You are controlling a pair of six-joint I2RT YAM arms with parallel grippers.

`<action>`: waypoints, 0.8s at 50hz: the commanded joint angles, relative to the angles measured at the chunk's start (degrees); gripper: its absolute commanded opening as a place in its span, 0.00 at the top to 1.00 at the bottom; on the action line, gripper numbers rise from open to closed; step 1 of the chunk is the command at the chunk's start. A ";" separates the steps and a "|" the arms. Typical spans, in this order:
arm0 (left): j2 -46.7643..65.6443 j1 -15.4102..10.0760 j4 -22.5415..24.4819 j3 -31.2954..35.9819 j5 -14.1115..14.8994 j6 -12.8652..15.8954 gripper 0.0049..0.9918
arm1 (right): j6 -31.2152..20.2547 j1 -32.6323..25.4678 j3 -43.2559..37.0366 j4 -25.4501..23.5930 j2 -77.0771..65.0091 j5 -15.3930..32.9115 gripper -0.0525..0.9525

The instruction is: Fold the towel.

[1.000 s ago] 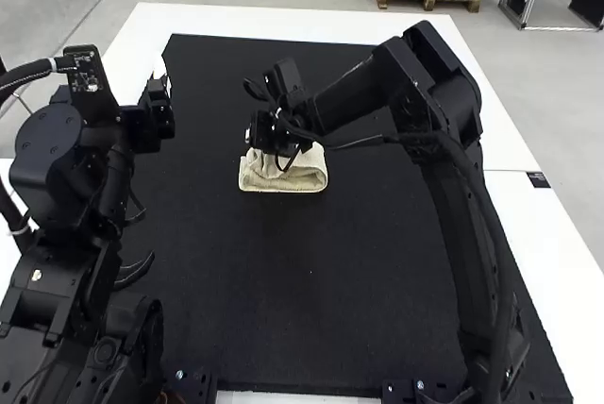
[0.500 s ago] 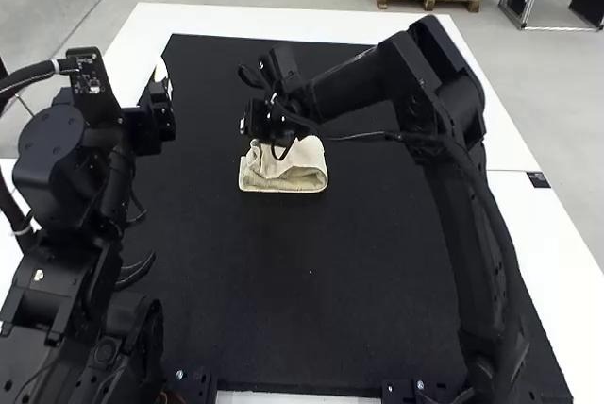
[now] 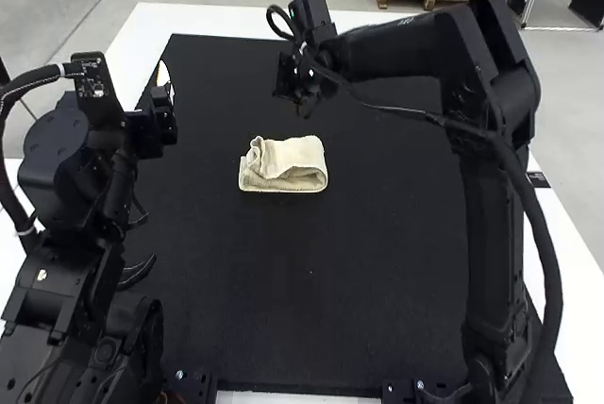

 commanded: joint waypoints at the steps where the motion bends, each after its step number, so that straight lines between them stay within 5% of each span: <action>1: -1.50 0.49 0.37 -0.02 0.09 0.34 0.05 | -0.82 -1.27 -4.65 0.92 -1.93 -0.44 0.95; 20: -1.59 0.49 0.46 -0.02 0.09 0.34 0.05 | -0.47 -0.48 -9.31 6.98 -2.02 -0.62 0.95; 40: -1.59 0.49 0.55 0.07 0.09 0.34 0.05 | 0.14 3.39 -9.92 7.59 -0.61 0.17 0.95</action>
